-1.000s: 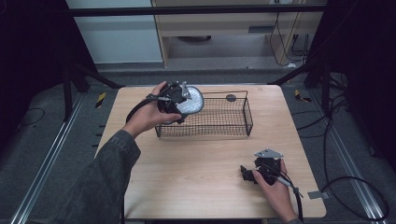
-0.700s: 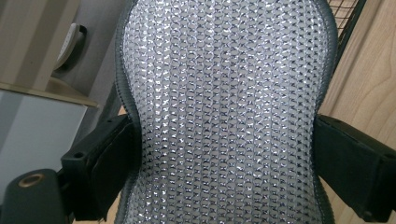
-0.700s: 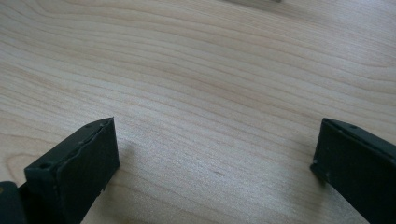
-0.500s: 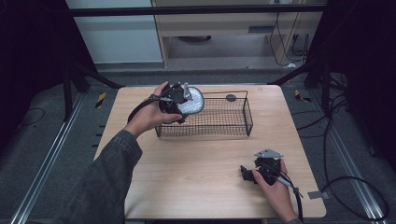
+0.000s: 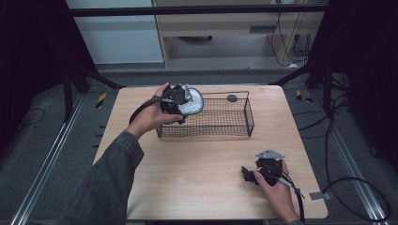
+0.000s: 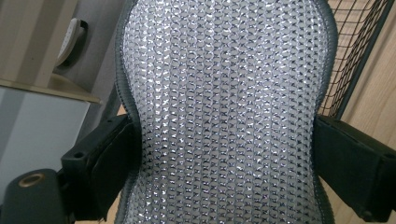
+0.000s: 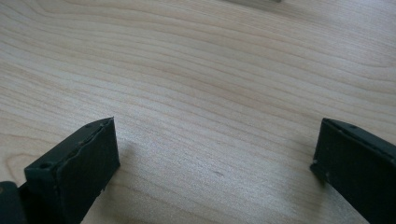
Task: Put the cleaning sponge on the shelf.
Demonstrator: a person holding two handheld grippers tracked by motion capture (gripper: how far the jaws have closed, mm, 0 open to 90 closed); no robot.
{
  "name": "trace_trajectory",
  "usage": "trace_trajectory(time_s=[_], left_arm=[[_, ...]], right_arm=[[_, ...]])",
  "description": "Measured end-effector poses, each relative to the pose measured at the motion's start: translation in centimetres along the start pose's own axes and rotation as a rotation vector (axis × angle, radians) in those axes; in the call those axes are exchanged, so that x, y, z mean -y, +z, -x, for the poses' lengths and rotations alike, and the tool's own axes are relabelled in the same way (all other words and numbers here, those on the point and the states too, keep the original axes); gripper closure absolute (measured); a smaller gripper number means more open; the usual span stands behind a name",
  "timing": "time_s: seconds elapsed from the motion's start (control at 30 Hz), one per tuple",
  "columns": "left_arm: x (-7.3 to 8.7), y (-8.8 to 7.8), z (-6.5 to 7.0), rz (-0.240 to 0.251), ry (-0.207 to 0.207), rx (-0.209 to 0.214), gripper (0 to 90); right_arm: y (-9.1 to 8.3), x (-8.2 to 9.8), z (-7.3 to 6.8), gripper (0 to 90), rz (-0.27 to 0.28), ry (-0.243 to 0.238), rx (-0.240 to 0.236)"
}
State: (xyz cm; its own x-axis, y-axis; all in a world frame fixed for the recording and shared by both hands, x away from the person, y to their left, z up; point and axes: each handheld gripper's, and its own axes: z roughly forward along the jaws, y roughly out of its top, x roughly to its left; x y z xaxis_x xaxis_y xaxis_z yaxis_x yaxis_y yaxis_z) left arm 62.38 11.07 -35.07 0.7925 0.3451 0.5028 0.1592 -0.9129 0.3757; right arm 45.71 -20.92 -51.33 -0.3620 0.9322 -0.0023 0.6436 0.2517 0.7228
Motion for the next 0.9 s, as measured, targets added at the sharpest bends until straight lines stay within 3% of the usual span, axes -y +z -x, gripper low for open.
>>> trace_trajectory(time_s=[0.6, 0.9], left_arm=[[0.1, 2.0, 0.3, -0.029, 0.074, -0.035, 8.7], [0.1, 2.9, 0.2, -0.024, 0.069, -0.017, 8.6]], right_arm=[[0.0, 0.0, 0.0, 0.4, 0.000, 0.000, 0.000], [0.0, 0.0, 0.0, 0.4, 0.001, -0.001, 0.000]])
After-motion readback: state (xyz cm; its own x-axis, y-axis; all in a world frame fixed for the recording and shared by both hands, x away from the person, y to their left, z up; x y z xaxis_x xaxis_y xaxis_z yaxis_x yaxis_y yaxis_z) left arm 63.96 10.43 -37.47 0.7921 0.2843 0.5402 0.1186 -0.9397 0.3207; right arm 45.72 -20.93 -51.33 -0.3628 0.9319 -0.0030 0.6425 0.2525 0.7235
